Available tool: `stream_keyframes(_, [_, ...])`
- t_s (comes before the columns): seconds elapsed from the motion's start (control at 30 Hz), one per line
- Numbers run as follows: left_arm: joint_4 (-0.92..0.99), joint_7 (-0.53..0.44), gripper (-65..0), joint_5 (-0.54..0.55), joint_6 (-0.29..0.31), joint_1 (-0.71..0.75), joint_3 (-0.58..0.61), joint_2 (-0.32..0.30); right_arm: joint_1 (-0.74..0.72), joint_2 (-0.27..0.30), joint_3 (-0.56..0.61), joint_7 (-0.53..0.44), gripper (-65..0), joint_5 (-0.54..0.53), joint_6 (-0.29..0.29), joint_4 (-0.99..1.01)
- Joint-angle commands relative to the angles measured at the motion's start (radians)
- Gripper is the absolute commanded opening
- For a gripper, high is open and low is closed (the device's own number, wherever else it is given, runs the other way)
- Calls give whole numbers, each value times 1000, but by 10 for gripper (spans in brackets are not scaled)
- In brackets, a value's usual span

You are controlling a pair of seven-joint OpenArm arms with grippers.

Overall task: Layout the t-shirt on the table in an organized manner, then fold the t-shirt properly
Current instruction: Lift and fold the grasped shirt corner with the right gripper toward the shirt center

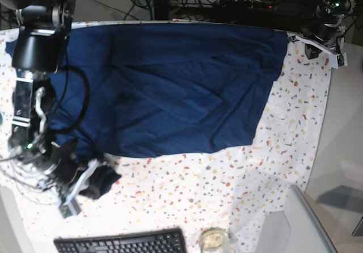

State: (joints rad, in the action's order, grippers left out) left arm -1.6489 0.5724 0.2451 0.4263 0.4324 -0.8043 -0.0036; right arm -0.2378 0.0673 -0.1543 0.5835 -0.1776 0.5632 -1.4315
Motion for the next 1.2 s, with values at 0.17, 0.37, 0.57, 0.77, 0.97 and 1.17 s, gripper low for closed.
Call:
stream_keyframes(0.17, [-14, -18, -650, 12, 3, 3, -5, -11, 90, -33, 42, -24, -650, -13, 5, -10])
stream_keyframes(0.37, [-14, -18, -650, 12, 3, 3, -2, -9, 180, -57, 49, -4, -498, -13, 4, -10])
stream_keyframes(0.57, [-14, -18, -650, 12, 3, 3, -5, -9, 139, -57, 34, 45, -254, -13, -19, -13])
stream_keyframes(0.77, [-14, -18, -650, 12, 3, 10, -7, -6, -114, -39, -34, 42, -174, -10, -240, 219])
stream_keyframes(0.97, [-14, -18, -650, 12, 3, 13, -7, -6, -374, 39, -24, -185, -176, -7, -332, 737])
stream_keyframes(1.17, [-14, -18, -650, 12, 3, 26, -7, -6, -506, 79, 28, -466, -171, -7, -348, 1179])
